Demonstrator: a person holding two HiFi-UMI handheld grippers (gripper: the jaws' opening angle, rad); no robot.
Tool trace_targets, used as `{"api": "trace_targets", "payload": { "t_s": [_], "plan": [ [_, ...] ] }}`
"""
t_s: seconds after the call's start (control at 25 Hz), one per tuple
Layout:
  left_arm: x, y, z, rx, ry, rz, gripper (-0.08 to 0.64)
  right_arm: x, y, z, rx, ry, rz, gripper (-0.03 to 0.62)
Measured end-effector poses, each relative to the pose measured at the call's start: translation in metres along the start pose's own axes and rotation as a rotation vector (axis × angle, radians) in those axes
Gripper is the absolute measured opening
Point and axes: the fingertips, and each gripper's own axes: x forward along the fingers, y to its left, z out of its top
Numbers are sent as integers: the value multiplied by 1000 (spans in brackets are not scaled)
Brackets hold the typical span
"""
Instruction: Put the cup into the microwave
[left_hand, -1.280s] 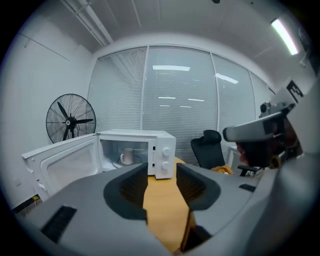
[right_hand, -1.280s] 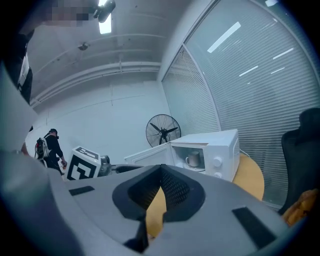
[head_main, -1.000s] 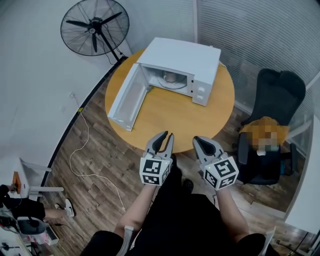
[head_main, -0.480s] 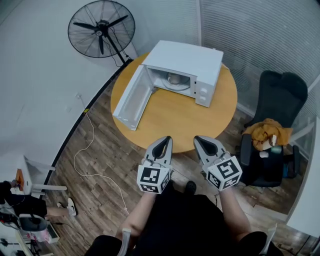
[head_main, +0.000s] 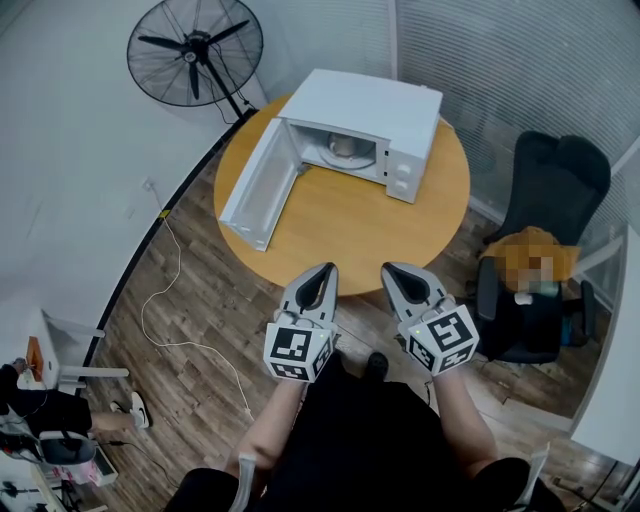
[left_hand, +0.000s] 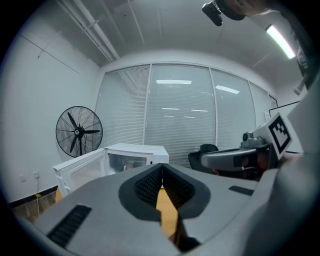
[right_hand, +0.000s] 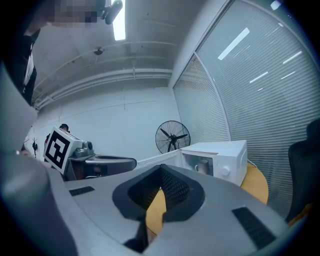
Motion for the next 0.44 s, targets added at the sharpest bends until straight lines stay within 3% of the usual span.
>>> {"api": "trace_targets", "payload": {
  "t_s": [0.44],
  "plan": [
    [-1,6,-2,-4,12,-17,-3,4,1,-2,5,11,-26,8]
  ]
}}
